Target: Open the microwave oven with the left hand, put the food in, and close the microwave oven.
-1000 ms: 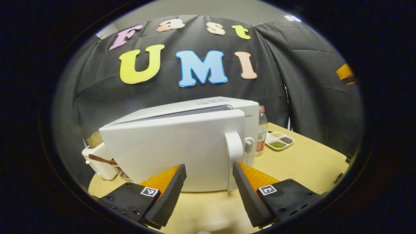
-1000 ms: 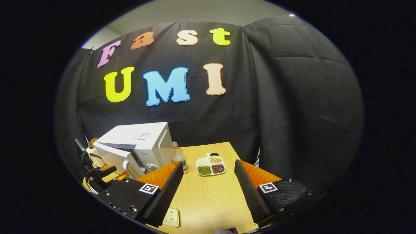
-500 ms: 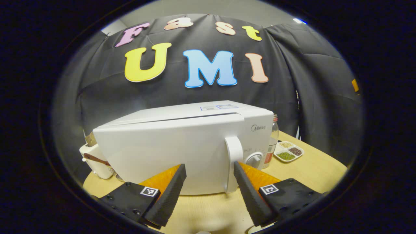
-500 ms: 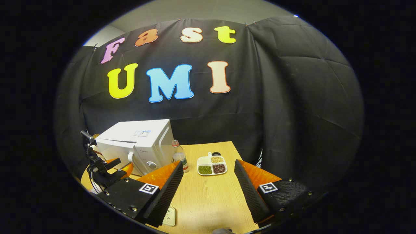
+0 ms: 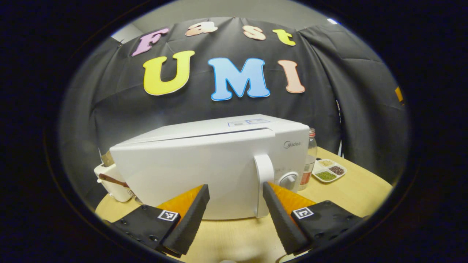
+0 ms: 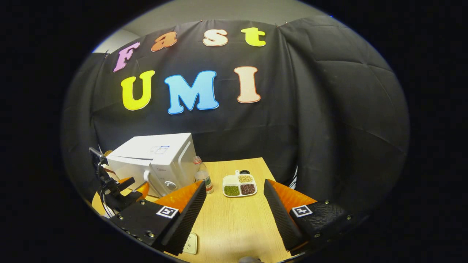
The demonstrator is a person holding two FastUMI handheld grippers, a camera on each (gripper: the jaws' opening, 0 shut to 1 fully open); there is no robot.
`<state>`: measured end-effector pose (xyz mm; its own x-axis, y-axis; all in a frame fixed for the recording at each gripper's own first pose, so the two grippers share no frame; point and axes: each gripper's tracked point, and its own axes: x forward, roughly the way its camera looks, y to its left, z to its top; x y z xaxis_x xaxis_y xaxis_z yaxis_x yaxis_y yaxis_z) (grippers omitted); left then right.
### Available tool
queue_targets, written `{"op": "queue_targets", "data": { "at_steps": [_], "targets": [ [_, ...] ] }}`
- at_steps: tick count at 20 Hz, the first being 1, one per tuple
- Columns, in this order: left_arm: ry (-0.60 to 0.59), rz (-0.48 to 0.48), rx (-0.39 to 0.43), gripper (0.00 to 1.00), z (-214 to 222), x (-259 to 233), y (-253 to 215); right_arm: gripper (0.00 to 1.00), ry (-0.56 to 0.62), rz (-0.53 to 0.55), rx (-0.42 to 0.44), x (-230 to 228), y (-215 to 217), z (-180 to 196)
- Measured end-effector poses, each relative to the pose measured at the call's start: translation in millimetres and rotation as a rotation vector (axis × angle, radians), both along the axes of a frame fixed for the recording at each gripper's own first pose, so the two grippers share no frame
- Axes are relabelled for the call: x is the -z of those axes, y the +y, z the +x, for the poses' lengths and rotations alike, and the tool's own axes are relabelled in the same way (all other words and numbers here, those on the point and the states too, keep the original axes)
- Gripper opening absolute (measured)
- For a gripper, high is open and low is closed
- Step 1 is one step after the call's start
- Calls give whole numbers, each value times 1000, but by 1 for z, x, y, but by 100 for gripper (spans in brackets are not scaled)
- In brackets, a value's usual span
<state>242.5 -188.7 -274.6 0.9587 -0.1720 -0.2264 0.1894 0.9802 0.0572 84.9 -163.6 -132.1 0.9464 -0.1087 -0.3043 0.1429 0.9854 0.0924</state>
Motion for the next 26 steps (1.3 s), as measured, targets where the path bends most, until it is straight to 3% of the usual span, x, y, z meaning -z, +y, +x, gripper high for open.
{"op": "queue_targets", "data": {
  "at_steps": [7,10,12,13,16,18,23,26],
  "targets": [
    [-3,-6,-9,100,0,-1,-2,97,-3,7,-8,0,3,0],
    [-16,15,-21,95,2,-3,-2,97,2,3,-10,2,5,0],
    [-17,29,-39,99,14,-2,-2,97,9,2,-15,4,7,-1],
    [-11,5,-24,100,13,-6,-9,97,7,4,-18,3,8,-2],
    [-62,91,16,100,6,-19,-27,97,8,1,-31,4,16,-3],
    [-65,82,62,98,-1,-25,-43,97,2,-10,-45,0,24,-3],
    [-94,65,138,98,-55,-87,-52,96,-72,-17,-123,-39,65,-7],
    [-126,-15,128,97,-88,-146,-31,96,-134,-28,-166,-65,93,-6]
  ]
}}
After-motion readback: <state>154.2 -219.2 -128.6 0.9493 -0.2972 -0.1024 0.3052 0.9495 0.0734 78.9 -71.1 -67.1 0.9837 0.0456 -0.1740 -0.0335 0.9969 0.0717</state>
